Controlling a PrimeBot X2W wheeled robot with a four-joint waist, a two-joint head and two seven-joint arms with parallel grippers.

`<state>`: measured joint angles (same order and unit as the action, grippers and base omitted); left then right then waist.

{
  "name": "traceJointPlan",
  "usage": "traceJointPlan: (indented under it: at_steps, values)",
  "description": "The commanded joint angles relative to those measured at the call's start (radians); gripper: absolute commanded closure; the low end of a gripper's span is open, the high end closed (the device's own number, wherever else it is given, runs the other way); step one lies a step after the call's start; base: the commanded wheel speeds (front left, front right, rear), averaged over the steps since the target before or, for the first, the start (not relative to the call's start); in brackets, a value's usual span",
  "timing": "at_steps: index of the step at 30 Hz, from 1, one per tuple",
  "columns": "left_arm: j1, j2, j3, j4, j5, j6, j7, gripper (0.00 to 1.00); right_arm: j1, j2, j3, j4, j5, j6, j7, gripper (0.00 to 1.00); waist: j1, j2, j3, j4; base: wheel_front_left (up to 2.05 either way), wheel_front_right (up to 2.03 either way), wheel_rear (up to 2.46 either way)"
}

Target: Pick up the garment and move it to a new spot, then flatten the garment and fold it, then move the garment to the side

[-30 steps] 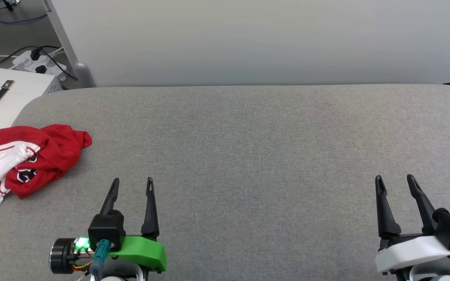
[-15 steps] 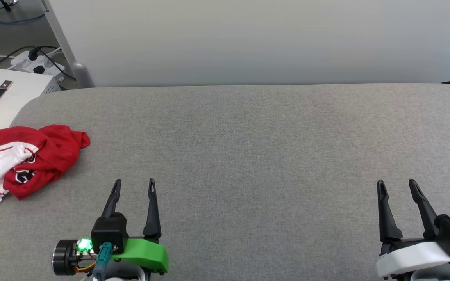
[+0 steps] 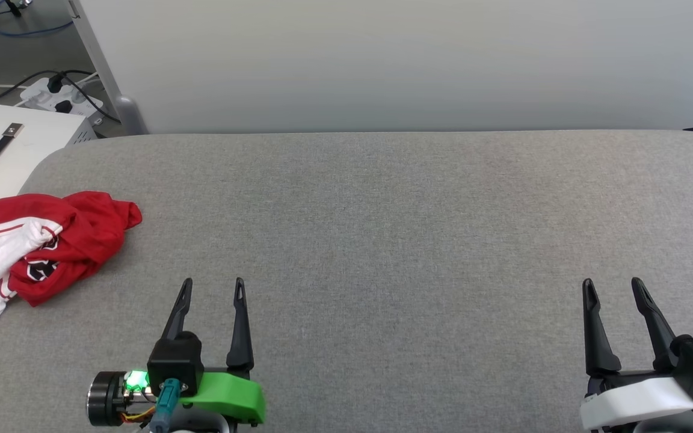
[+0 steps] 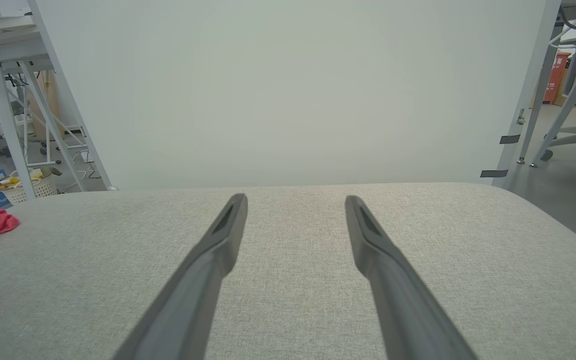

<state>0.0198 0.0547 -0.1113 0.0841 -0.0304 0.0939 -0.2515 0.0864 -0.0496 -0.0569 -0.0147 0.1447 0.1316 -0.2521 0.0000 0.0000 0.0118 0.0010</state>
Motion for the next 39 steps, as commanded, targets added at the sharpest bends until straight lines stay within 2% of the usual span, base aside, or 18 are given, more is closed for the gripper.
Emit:
traceJointPlan:
  at_steps: [1, 31, 37, 39]
  values:
    - [0.008, -0.005, -0.002, 0.003, -0.002, 0.009, -0.01, 0.0, 0.017, -0.001, -0.002, 0.003, -0.002, -0.001, -0.01, 0.0, 0.0, 0.0, 0.0, 0.0, 0.0, 0.0, 0.0]
    - [0.007, -0.005, 0.002, 0.02, -0.03, -0.018, -0.01, 0.0, 0.019, -0.001, 0.007, 0.011, -0.003, -0.001, -0.01, 0.0, 0.0, 0.0, 0.005, 0.01, 0.0, 0.0, 0.0]
    - [-0.004, -0.005, 0.007, 0.023, -0.031, -0.017, -0.01, 0.0, 0.017, -0.001, 0.006, 0.006, -0.005, -0.001, -0.01, 0.0, 0.0, 0.0, 0.016, 0.043, 0.0, 0.0, 0.0]
    - [-0.011, -0.005, 0.017, 0.023, -0.031, -0.016, -0.01, 0.0, 0.014, -0.001, 0.006, 0.005, -0.004, -0.001, -0.01, 0.0, 0.0, 0.0, 0.026, 0.079, 0.0, 0.0, 0.0]
